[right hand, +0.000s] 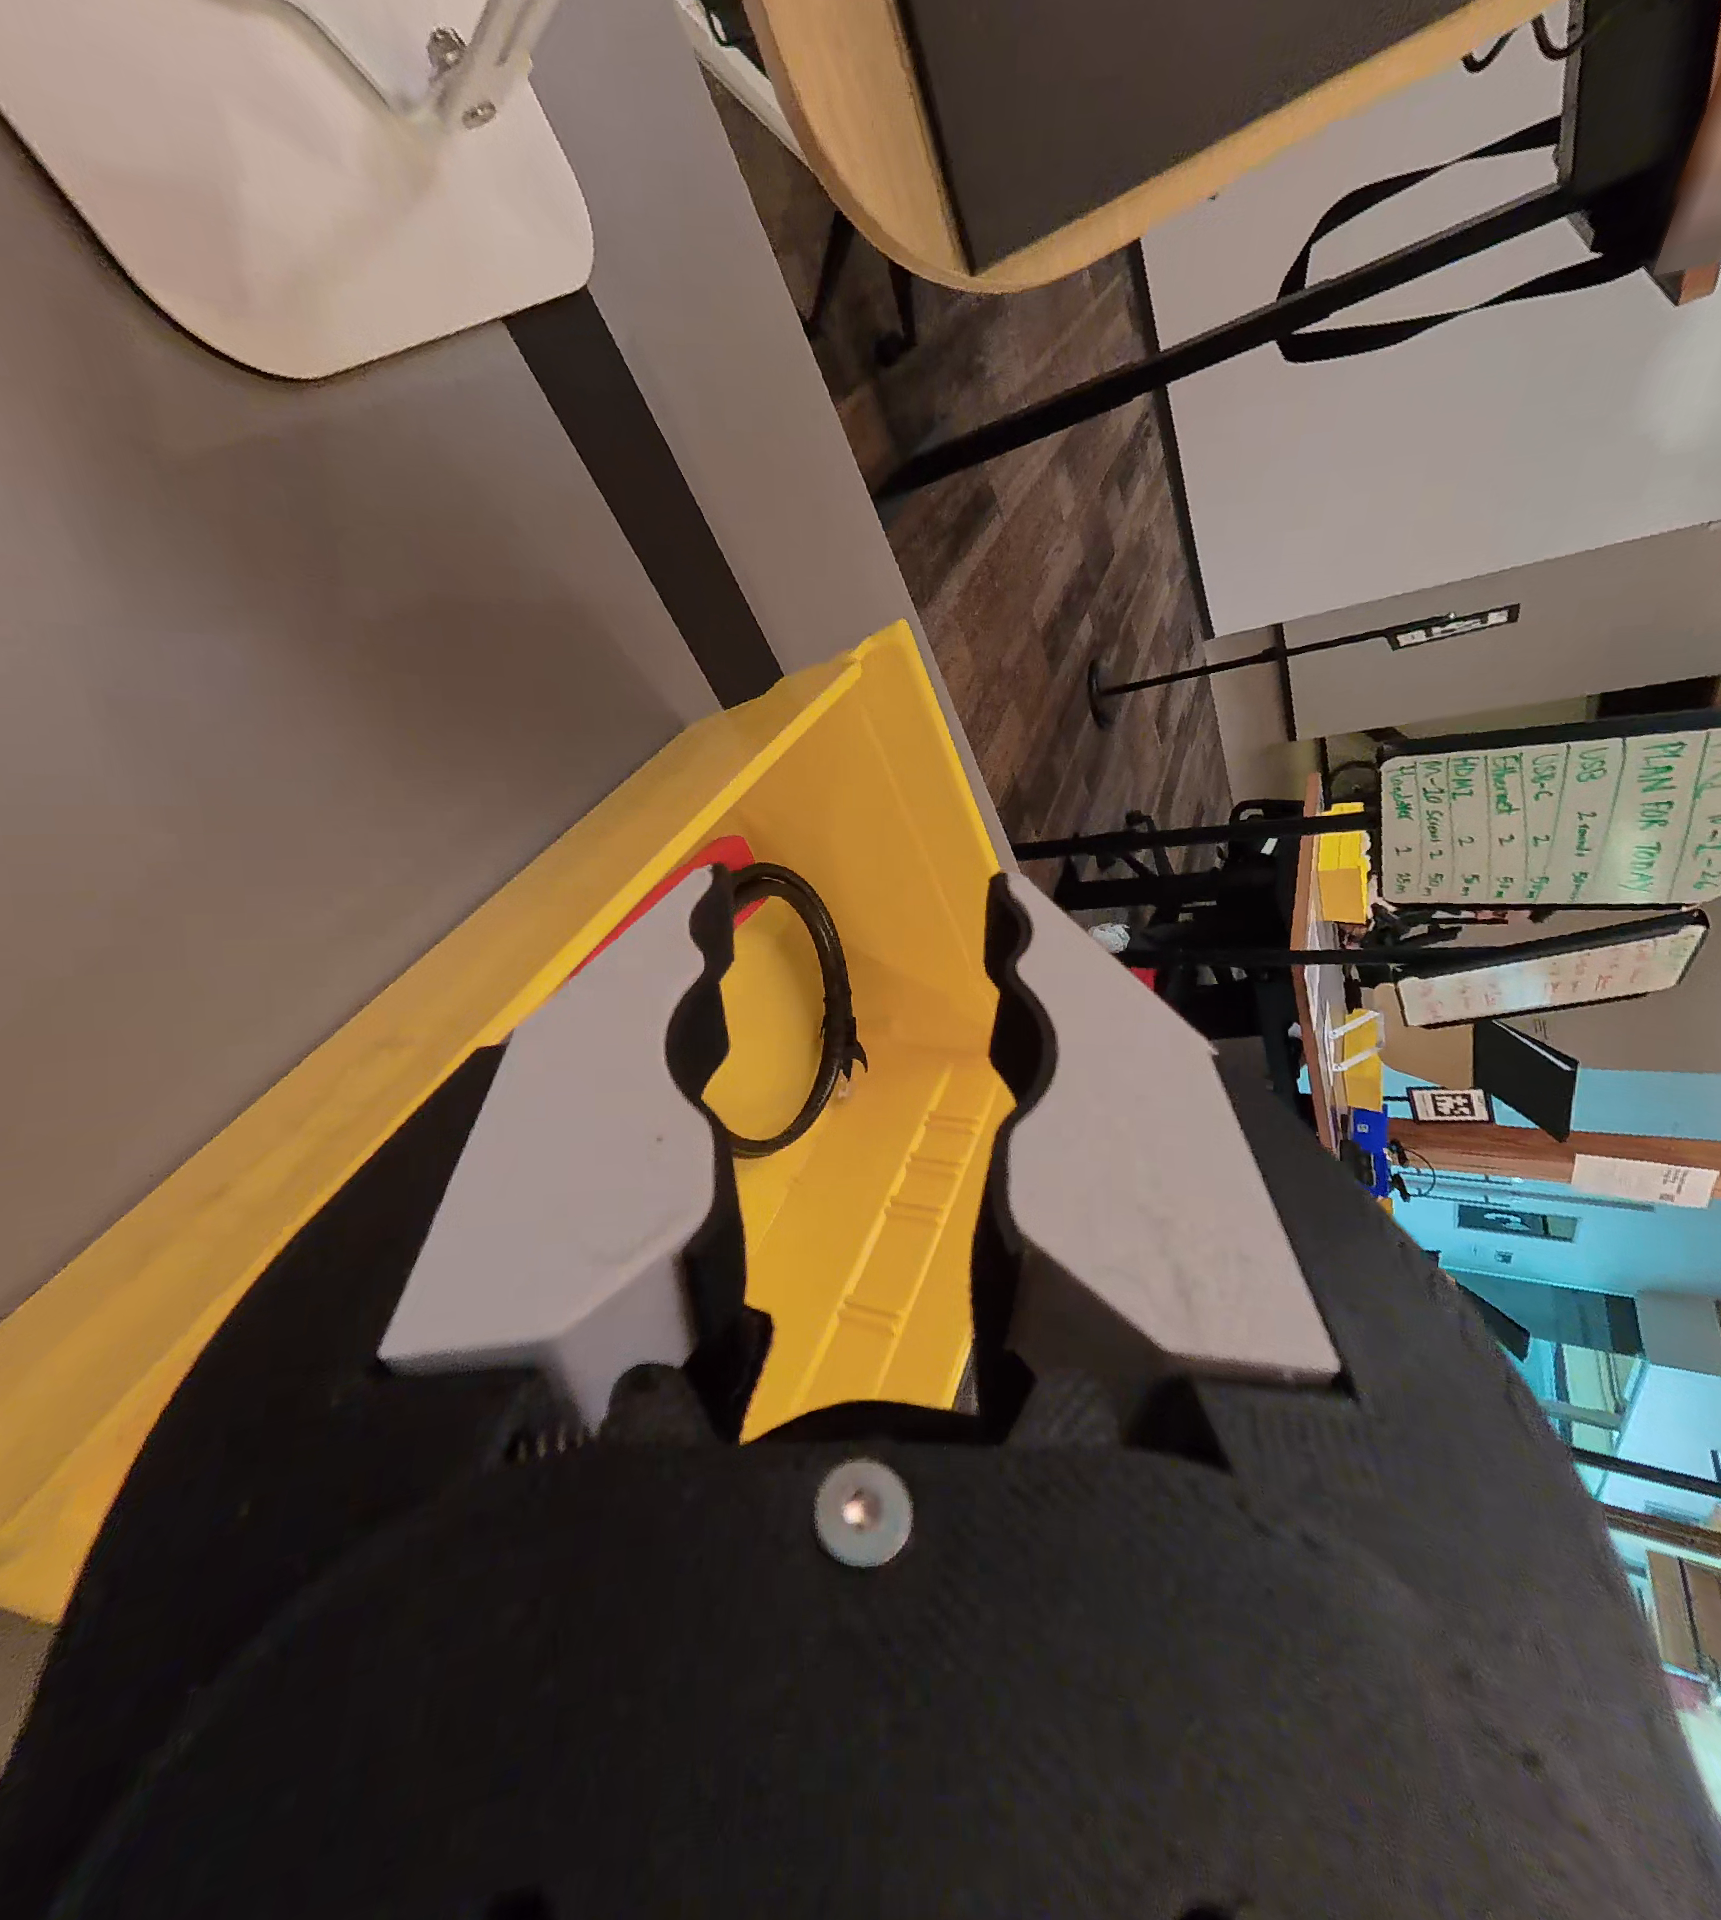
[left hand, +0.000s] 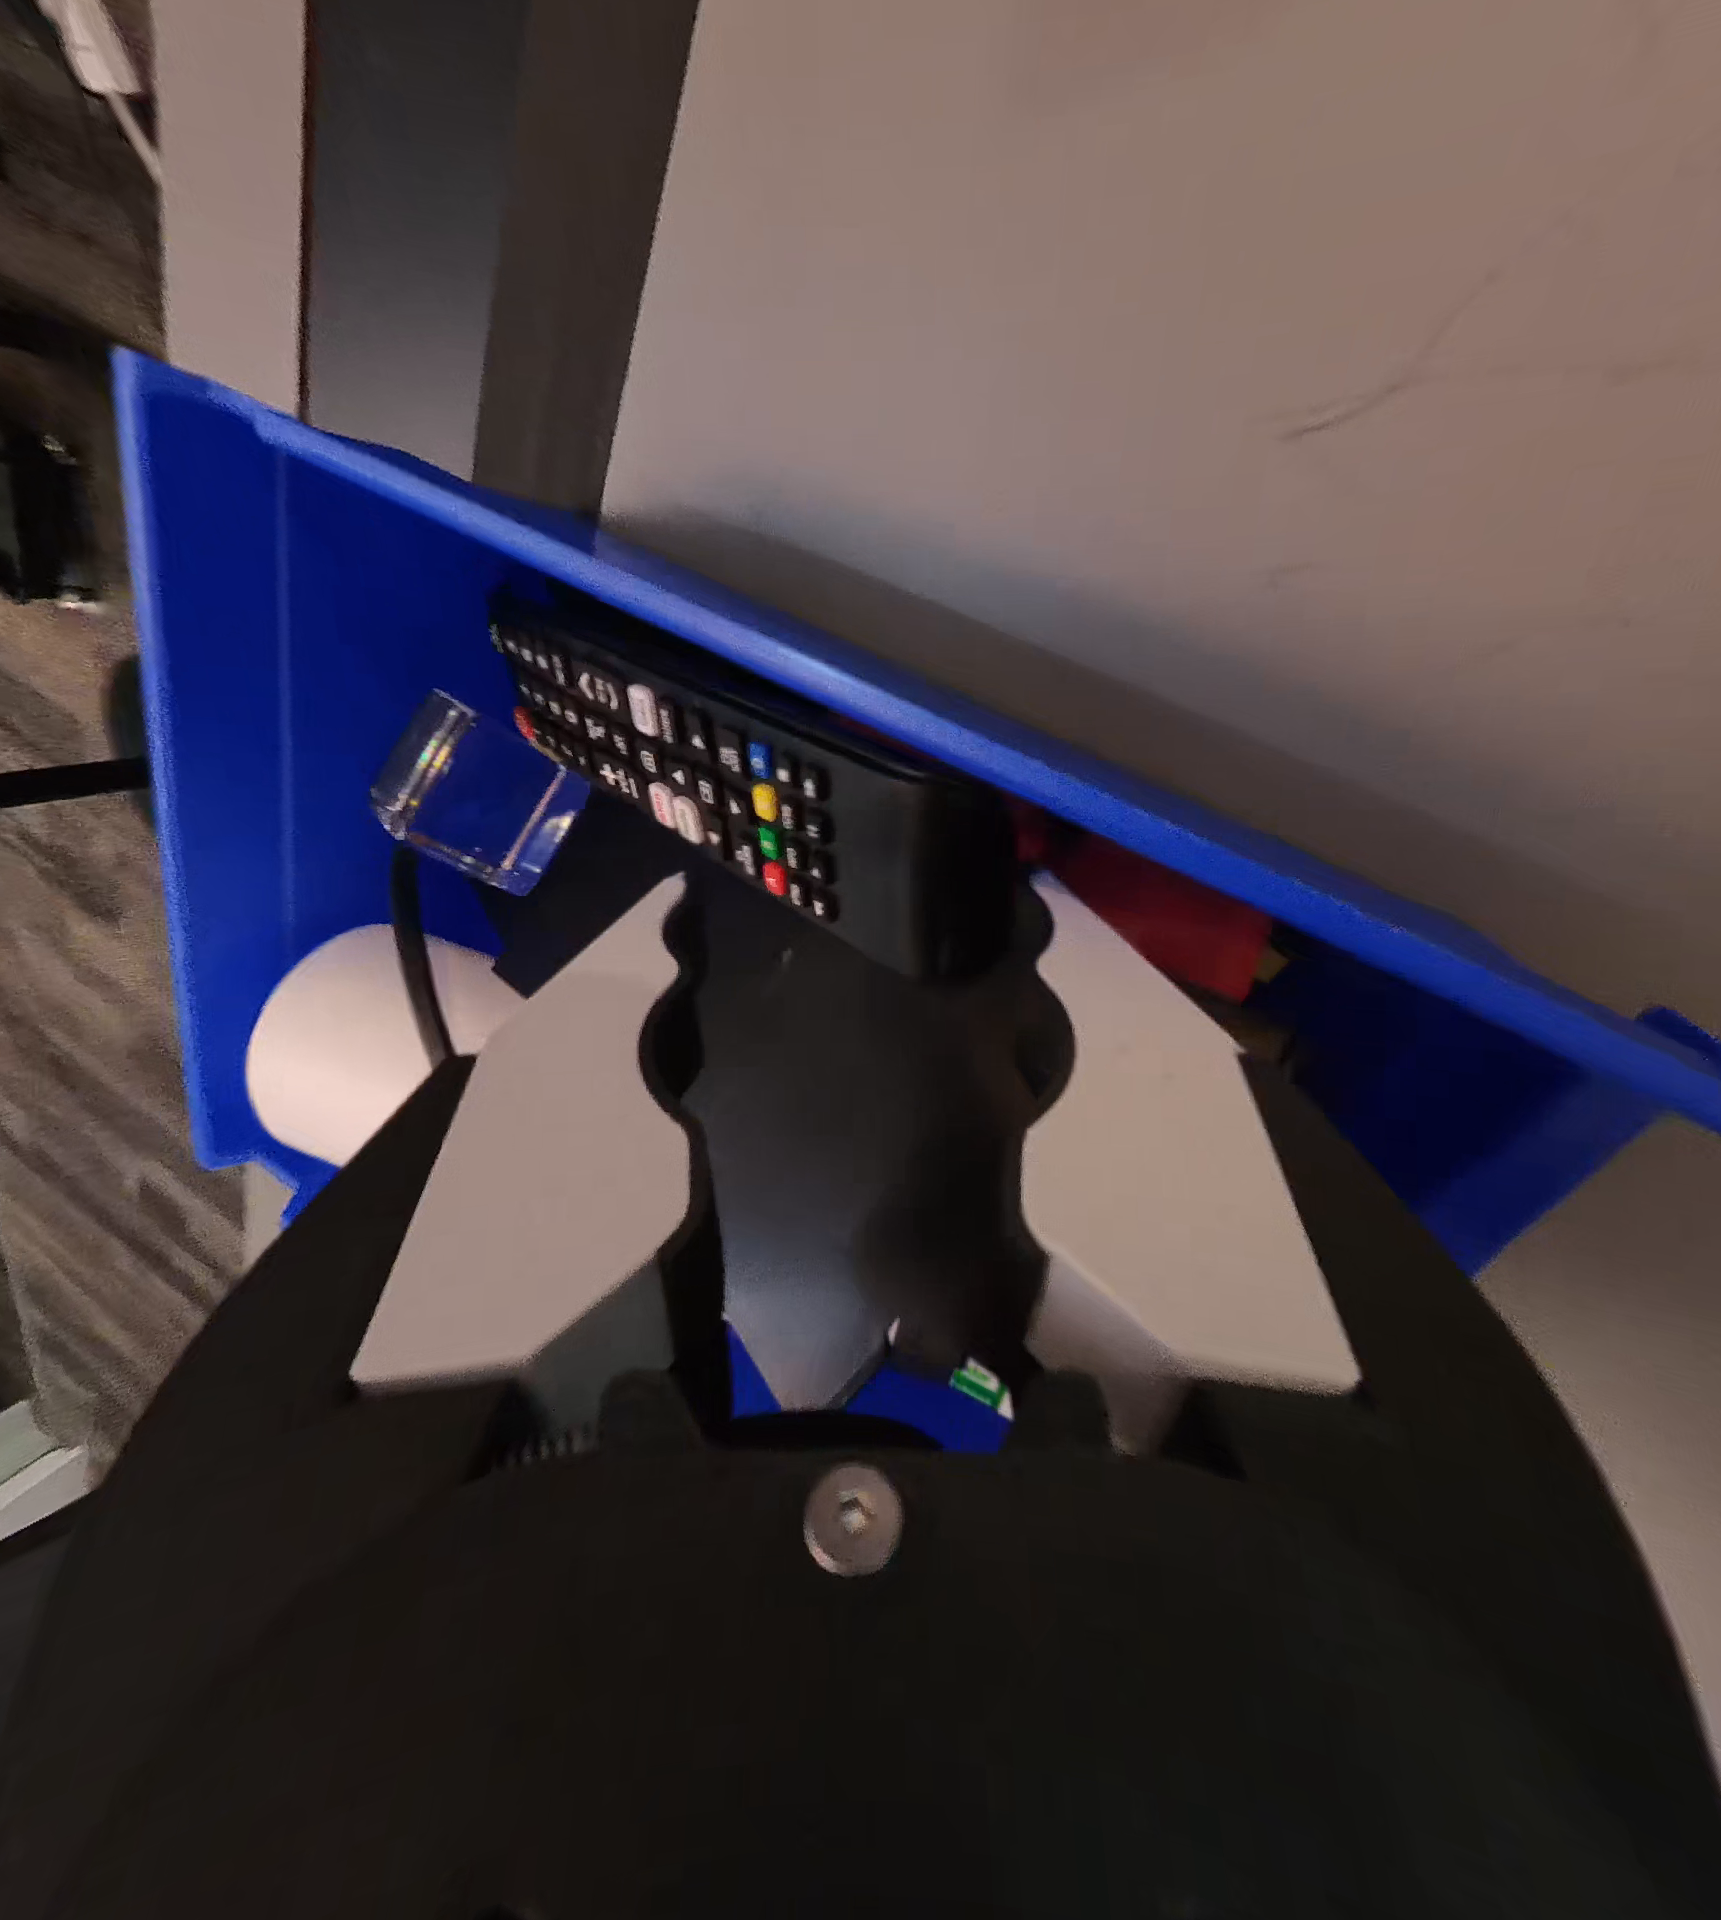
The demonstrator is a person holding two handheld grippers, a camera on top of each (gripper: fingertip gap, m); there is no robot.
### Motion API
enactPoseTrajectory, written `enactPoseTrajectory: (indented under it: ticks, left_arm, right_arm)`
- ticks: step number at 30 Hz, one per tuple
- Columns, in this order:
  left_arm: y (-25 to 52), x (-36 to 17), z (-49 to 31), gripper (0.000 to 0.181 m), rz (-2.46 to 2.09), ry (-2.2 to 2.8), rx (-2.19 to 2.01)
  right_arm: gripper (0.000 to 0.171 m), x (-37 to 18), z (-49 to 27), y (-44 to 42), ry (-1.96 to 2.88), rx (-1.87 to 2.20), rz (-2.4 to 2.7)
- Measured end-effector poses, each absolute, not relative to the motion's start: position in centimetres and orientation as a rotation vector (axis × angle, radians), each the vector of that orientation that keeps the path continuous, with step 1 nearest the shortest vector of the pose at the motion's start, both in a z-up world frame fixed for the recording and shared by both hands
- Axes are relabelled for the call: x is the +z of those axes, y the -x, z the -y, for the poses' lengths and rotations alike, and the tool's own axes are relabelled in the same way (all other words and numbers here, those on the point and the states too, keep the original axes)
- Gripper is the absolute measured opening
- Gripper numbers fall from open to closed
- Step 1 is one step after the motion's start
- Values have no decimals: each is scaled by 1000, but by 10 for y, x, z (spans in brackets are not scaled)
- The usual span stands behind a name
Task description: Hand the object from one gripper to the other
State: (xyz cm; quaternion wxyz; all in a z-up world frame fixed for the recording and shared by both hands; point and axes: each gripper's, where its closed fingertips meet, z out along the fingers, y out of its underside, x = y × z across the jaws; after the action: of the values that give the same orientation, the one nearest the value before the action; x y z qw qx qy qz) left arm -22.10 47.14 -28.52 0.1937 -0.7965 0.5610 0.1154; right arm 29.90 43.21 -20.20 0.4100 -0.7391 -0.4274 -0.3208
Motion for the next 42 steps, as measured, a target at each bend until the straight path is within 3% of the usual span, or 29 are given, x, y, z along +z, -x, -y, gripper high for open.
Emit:
enactPoseTrajectory:
  ticks: [2,5,9,12,16,20,31,42]
  left_arm:
    - [222,-277,-471,54,-1559,2262,259]
    - [217,-266,-484,69,-1437,2318,121]
    - [216,-266,-486,42,-1519,2278,150]
    - [218,-267,-488,43,-1515,2302,139]
    - [224,-248,-535,42,-1136,2314,126]
    - [245,-266,-567,52,-917,2412,271]
    - [266,-315,-593,51,-749,2616,446]
    - [267,-311,-592,46,-719,2602,373]
  right_arm:
    - [47,-203,-430,-296,1854,-795,1086]
    - [47,-200,-428,-290,1835,-776,1088]
    - [46,-199,-426,-285,1821,-764,1088]
    - [46,-202,-425,-282,1811,-758,1097]
    - [46,-200,-425,-274,1796,-731,1094]
    - [47,-200,-424,-266,1785,-700,1092]
    - [47,-204,-420,-252,1756,-654,1104]
    - [46,-205,-417,-244,1738,-615,1107]
